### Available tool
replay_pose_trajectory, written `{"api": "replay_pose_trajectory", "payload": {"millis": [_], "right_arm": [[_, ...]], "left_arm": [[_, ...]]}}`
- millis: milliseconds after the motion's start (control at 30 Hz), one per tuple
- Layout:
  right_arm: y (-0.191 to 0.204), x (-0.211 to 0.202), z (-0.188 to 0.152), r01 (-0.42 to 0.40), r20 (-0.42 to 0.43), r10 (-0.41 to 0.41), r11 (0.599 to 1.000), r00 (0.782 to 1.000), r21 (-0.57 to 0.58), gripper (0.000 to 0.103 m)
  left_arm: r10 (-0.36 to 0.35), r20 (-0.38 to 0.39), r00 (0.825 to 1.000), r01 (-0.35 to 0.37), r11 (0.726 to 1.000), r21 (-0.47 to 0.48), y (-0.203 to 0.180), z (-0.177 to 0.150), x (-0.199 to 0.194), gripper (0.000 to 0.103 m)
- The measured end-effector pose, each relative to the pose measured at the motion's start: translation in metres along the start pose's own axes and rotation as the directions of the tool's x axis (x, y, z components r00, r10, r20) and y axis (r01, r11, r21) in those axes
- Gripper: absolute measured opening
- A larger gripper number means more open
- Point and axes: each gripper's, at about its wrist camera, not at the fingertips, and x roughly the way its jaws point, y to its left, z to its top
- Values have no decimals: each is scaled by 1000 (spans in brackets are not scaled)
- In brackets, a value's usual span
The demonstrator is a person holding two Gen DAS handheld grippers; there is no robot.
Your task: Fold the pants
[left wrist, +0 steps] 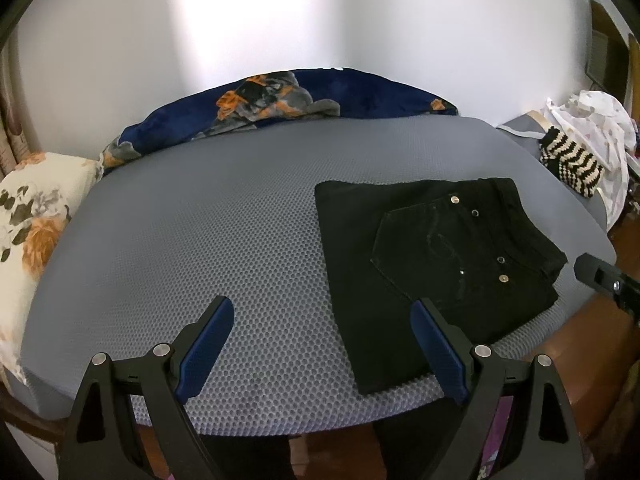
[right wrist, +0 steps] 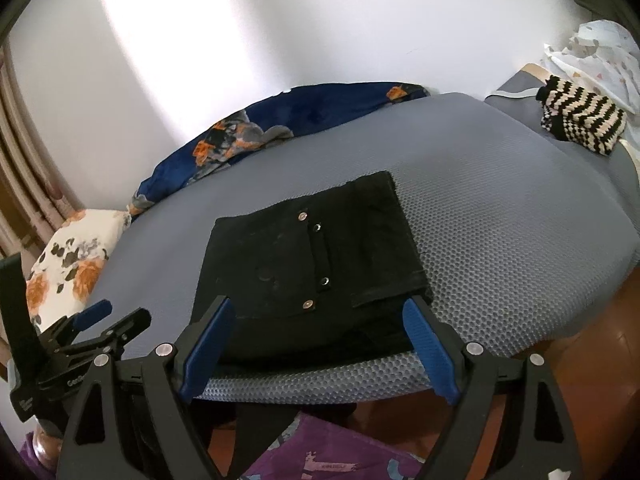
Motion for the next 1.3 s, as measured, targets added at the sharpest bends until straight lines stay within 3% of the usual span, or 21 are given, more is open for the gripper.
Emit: {"api": "replay_pose_trajectory", "payload": {"millis": [533,667,767,867,1100,1300], "right_arm": [[-13,-5,-1,-16,7,16,998,1000,55,88],[-18,-7,4,-24,22,23,997,1000,77,89],[-22,-8,6,-26,26,24,995,999,92,91],[-31,-7,8,-32,22,30,991,999,132,91],[-56,-6,9,-35,-12,38,971,999,237,91],[-61,-9,30,-30,-30,36,981,999,193,91]], "left_arm": [[-57,92,994,53,998,35,-2,-10,-24,90],[-117,21,993,117,993,0,8,-10,-14,90],[-197,-47,979,196,980,-28,21,-10,-8,90],[-193,-59,979,188,980,-70,37,-10,-6,90],[-292,-96,952,275,949,-155,70,-7,9,90],[-395,-151,906,365,911,-189,70,-4,29,90]]}}
